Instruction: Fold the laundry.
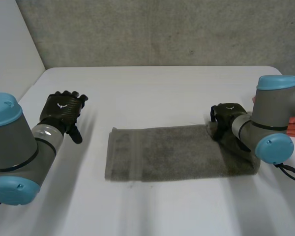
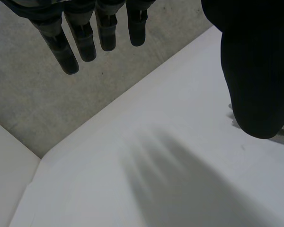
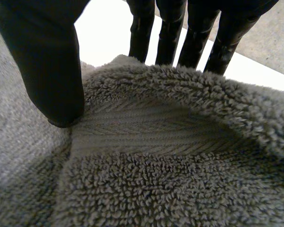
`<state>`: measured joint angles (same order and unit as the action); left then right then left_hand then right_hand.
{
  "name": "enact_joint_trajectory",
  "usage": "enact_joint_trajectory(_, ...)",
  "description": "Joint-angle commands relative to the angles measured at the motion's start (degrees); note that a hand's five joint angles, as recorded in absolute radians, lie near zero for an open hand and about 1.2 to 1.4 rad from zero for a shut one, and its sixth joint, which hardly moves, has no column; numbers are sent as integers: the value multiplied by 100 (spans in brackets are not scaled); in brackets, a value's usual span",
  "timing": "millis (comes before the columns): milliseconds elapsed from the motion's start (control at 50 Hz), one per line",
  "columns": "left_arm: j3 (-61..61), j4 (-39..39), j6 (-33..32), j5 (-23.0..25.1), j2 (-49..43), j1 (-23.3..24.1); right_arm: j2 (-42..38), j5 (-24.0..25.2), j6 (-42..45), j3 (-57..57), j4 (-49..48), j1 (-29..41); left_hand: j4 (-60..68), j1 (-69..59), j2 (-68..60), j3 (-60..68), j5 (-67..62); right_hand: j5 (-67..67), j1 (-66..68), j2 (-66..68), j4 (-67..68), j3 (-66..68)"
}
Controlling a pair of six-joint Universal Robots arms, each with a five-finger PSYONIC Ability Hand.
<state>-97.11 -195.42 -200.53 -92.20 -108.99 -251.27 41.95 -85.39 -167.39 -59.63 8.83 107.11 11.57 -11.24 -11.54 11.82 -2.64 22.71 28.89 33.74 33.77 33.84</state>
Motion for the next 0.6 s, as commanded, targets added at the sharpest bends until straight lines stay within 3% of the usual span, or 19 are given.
enact_joint_trajectory(20, 8, -5, -13, 0, -35, 0, -74, -4, 128, 320, -22, -6, -153, 119, 149, -177, 260, 4729, 5111, 4626, 4623, 4616)
enact_joint_trajectory(180, 17, -14, -21, -9, 9, -9, 717, 355, 111, 522, -39, 265, -153, 119, 149, -177, 260, 4729, 5111, 4626, 4623, 4616)
enact_joint_trajectory(340, 43, 4, -21, -9, 237, -176, 709, 1743, 198, 655, -48, 2074, -153, 119, 149, -177, 260, 4729, 5111, 4626, 4623, 4616)
enact_joint_trajectory(420, 17, 4, -4, -9, 326, -282, 508, 2060, 312, 497, -57, 2488, -153, 119, 149, -177, 260, 4729, 5111, 4626, 4623, 4616)
enact_joint_trajectory(540, 8, 13, 5, 0, 299, -238, 173, 2044, 629, 329, -39, 2859, -157, 124, 154, -182, 264, 4729, 5111, 4626, 4623, 4616)
enact_joint_trajectory(560, -1, 13, 5, 0, 282, -220, 181, 2026, 699, 294, -39, 2859, -157, 124, 154, -182, 264, 3020, 3402, 2917, 2914, 2906)
enact_joint_trajectory(600, -10, 13, 14, 9, 264, -203, 225, 2017, 691, 233, -57, 2806, -157, 124, 154, -182, 264, 1613, 1996, 1510, 1508, 1500)
